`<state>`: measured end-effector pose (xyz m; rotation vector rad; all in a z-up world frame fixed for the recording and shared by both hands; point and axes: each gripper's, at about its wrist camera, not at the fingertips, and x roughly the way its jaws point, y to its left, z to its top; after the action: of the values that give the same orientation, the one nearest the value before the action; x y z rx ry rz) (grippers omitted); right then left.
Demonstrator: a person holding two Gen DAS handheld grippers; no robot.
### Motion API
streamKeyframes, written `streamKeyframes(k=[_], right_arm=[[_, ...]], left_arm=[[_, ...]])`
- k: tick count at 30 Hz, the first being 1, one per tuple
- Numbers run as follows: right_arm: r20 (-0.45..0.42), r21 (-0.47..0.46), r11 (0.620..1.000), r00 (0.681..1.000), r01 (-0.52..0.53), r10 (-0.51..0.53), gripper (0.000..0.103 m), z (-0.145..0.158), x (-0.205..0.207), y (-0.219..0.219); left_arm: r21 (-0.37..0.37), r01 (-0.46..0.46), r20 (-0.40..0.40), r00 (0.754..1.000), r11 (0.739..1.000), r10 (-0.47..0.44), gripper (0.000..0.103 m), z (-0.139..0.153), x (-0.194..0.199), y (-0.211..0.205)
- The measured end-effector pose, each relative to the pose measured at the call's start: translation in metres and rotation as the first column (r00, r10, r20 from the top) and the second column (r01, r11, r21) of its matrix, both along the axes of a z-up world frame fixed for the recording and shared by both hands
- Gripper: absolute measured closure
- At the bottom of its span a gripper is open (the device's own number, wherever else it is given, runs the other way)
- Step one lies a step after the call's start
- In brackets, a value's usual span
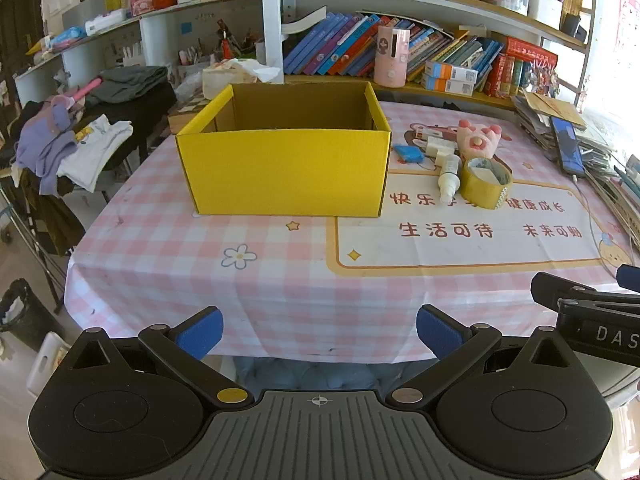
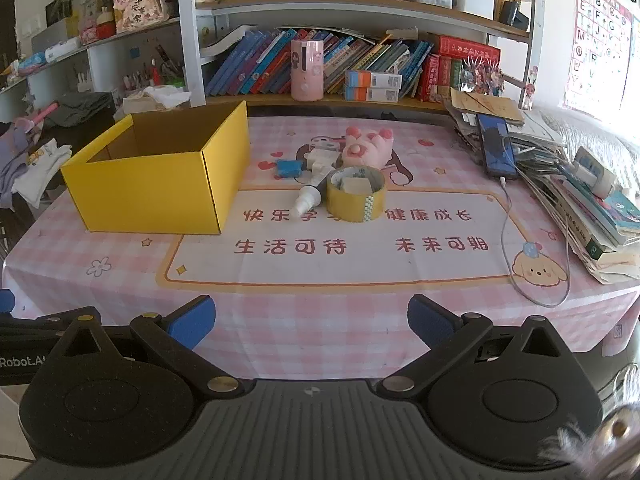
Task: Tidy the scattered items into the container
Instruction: 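Move both tools toward the tape roll and white spray bottle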
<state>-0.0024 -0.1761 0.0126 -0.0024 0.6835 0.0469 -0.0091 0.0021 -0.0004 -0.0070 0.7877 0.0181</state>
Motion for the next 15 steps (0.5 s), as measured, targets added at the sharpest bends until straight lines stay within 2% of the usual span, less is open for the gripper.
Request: streamKeyframes(k=[15], right_arm=[[0.002,0.001,1.0,1.0,-0.001,0.001,0.0,-0.0007,0.0035,-0.0044]], left_arm=[[-0.004,0.014,-0.001,1.0,1.0,-0.014,0.0,0.0021,0.0073,-0.005]])
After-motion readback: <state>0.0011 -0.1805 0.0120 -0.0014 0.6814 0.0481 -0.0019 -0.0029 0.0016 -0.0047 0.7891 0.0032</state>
